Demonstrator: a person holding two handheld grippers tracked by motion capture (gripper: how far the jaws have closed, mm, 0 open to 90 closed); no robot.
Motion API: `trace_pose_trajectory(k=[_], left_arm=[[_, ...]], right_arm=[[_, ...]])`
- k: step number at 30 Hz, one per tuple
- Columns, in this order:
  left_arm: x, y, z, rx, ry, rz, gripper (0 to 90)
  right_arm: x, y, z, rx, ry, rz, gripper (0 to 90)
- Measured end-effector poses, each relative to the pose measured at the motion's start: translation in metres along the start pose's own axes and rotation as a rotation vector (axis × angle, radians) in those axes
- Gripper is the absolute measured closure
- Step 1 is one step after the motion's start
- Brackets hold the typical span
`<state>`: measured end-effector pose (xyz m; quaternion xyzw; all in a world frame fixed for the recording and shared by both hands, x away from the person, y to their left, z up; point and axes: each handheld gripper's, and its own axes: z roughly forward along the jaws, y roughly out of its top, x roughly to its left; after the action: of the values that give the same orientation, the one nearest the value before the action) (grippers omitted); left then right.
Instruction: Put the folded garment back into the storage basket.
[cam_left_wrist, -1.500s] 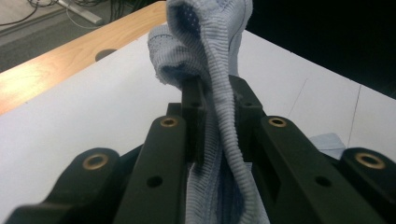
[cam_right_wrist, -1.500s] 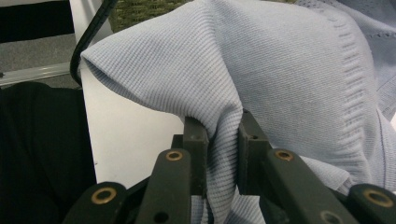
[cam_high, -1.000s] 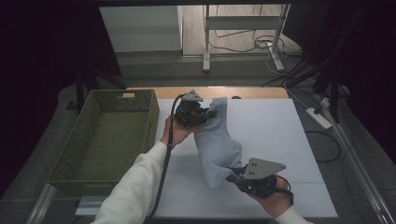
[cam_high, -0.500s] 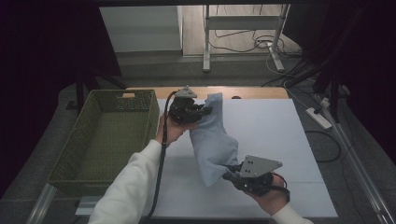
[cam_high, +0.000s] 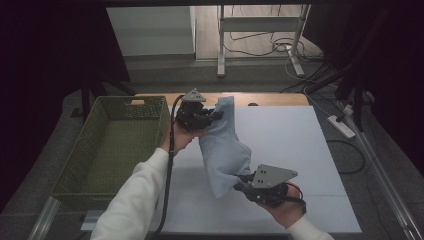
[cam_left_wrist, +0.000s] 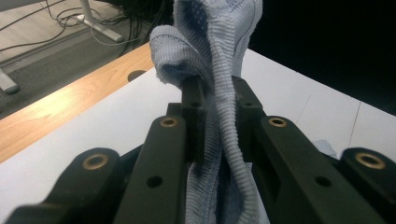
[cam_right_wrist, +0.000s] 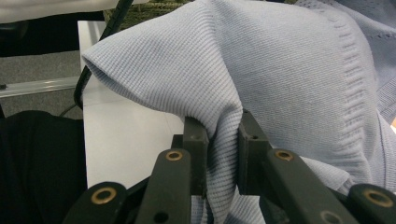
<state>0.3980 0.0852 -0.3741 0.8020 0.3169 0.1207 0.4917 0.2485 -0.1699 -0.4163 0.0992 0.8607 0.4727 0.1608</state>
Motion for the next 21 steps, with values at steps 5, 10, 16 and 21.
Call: trace_pose_trajectory(k=[5,10,16,21], left_arm=[[0.002,0.000,-0.004,-0.003,0.003,0.001,78.7],[0.002,0.002,-0.007,-0.004,0.009,0.005,78.8],[0.003,0.003,-0.011,-0.008,0.014,0.003,78.8],[0.004,0.003,-0.015,-0.012,0.021,0.005,78.8]], right_arm=[[0.000,0.003,0.003,-0.002,0.003,-0.001,77.4],[-0.001,0.007,0.005,-0.006,0.004,-0.006,77.4],[-0.001,0.010,0.005,-0.010,0.003,-0.012,77.4],[-0.001,0.014,0.006,-0.012,0.003,-0.018,77.4]])
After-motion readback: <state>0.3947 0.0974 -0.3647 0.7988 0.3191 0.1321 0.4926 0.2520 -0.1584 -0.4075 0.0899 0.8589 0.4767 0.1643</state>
